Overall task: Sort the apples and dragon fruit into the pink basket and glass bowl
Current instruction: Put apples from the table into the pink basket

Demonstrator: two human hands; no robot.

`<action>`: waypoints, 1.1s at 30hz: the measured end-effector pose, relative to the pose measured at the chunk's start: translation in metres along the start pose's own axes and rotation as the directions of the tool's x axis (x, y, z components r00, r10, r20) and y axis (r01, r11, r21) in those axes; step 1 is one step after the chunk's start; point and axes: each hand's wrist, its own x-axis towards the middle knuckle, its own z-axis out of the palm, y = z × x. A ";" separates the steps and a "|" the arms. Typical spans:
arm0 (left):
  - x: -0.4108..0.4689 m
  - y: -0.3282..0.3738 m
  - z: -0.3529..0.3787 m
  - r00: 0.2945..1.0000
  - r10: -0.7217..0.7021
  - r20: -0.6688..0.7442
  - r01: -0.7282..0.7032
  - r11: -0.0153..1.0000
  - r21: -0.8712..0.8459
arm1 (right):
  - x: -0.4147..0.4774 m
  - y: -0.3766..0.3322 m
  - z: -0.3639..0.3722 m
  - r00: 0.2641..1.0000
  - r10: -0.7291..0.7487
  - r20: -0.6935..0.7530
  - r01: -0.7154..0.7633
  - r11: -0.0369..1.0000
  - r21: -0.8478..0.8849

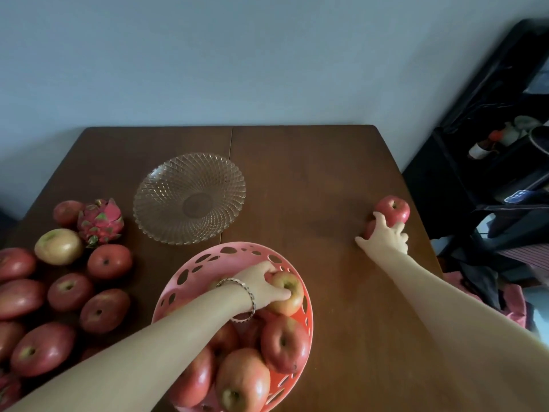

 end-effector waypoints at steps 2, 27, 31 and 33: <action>0.000 0.009 -0.006 1.000 -0.005 -0.005 0.006 0.989 0.150 | 0.009 0.006 0.005 1.000 0.012 0.028 -0.013 0.998 0.054; 0.078 0.095 -0.022 0.998 0.033 -0.054 -0.060 0.740 -0.670 | 0.104 0.004 -0.032 0.988 -0.066 0.138 0.094 0.974 -0.208; 0.072 0.084 -0.025 1.000 -0.021 -0.006 0.010 0.697 -0.717 | 0.092 0.009 -0.020 0.993 -0.084 0.081 0.099 0.974 -0.205; 0.064 0.078 -0.027 0.999 -0.039 0.005 0.031 0.687 -0.726 | 0.080 0.008 -0.024 0.984 -0.082 0.161 0.102 0.988 -0.120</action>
